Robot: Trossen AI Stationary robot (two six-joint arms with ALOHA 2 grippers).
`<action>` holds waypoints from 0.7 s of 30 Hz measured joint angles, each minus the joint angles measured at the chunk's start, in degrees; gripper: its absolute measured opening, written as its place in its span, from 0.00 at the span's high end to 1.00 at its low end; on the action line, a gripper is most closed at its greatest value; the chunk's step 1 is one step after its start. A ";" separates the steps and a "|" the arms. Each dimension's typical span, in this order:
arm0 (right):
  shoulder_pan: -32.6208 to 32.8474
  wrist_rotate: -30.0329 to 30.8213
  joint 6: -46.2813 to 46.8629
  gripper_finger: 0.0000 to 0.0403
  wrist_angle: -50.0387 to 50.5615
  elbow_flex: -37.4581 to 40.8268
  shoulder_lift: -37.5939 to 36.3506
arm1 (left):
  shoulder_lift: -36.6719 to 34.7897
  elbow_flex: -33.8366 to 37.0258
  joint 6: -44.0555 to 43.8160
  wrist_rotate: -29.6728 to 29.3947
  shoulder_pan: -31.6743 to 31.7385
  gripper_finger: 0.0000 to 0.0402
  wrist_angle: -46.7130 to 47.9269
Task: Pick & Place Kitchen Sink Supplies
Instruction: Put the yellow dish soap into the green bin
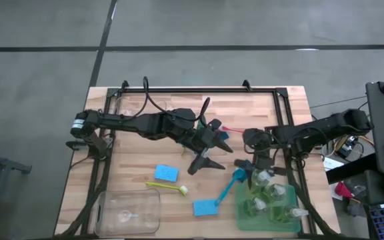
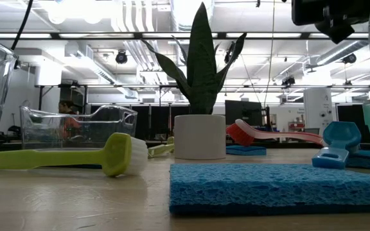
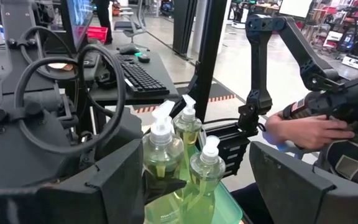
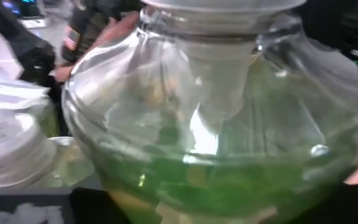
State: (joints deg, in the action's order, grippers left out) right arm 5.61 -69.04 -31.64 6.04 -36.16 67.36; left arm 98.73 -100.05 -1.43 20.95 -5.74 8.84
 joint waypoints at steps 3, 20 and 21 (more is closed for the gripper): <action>0.10 -3.34 -1.33 0.51 0.15 0.09 1.05 | 0.01 0.00 0.00 0.00 -0.02 0.29 -0.02; 0.87 -2.40 2.58 0.51 -0.48 0.38 3.64 | 0.01 0.00 0.15 0.00 -0.06 0.29 0.05; 0.87 -1.78 2.57 0.51 -0.78 0.39 3.79 | -0.01 0.00 0.28 0.00 -0.04 0.29 0.15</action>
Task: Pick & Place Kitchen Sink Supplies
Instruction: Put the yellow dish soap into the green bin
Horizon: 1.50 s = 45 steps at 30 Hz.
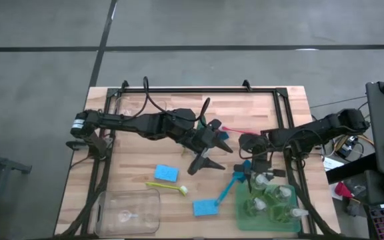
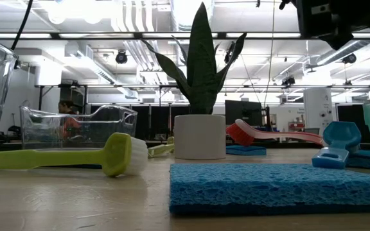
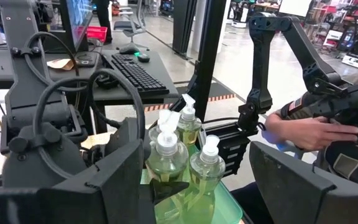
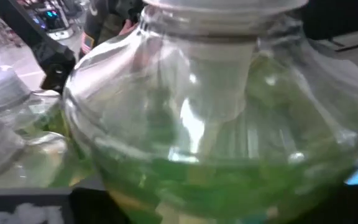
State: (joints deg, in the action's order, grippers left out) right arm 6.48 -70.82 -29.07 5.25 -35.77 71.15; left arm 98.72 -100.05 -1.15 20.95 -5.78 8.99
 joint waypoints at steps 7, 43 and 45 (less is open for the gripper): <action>-0.04 0.58 -1.72 0.51 -1.99 -0.07 1.72 | 0.01 0.00 0.22 -0.02 0.00 0.29 0.06; 0.16 3.25 6.54 0.18 -3.35 -3.29 0.81 | 0.01 1.99 1.66 -0.04 -0.04 0.29 -0.91; -0.25 3.34 6.35 0.17 -2.40 -3.60 -0.38 | 0.01 2.05 1.68 -0.04 -0.04 0.29 -0.91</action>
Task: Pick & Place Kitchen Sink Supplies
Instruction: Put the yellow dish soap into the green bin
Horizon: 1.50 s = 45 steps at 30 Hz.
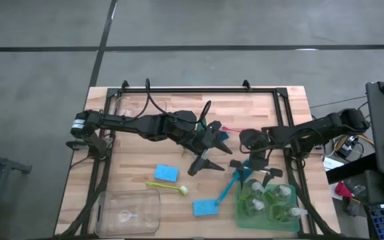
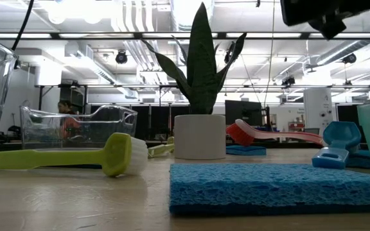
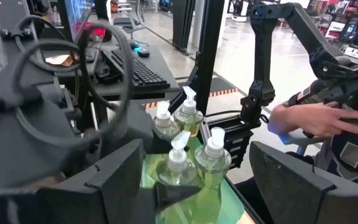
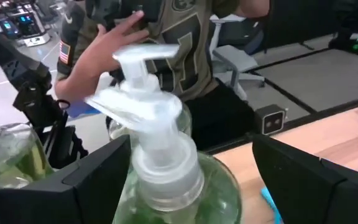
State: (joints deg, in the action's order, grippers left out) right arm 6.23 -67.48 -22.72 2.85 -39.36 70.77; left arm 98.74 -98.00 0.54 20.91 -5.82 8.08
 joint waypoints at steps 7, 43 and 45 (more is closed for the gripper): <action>-2.50 0.64 1.79 0.19 0.26 -1.86 -4.40 | -0.72 0.36 0.84 0.02 0.14 0.29 1.20; -0.76 -1.57 2.51 0.19 0.14 -3.57 -0.70 | -8.04 3.66 3.04 -4.00 0.02 0.30 8.79; -0.75 -4.00 3.09 0.19 0.02 -3.60 0.84 | -8.04 3.66 2.35 -4.01 0.00 0.30 8.20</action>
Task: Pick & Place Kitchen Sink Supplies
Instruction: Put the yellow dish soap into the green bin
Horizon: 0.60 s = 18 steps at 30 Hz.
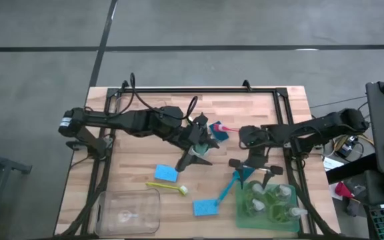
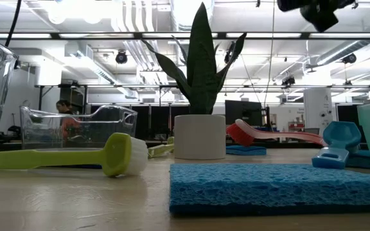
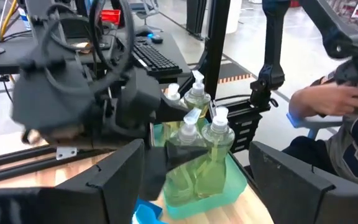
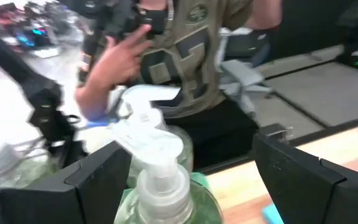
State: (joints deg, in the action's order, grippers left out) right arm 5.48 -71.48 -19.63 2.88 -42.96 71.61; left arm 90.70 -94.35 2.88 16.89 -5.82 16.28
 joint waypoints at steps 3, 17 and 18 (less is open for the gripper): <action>0.20 -1.84 1.51 0.19 0.16 0.03 1.56 | 0.00 0.00 -0.05 -0.01 -0.02 0.30 -0.65; 0.57 -6.33 3.18 0.19 6.87 0.44 1.52 | 0.00 0.00 0.03 -0.01 -0.02 0.30 -2.20; 0.57 -6.36 1.56 0.19 7.63 0.53 1.28 | 0.00 0.00 0.04 -0.01 -0.02 0.30 -2.21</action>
State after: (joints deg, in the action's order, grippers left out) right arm 6.05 -77.84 -18.07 10.50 -42.43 72.89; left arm 90.70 -94.35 2.92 16.88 -5.85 14.07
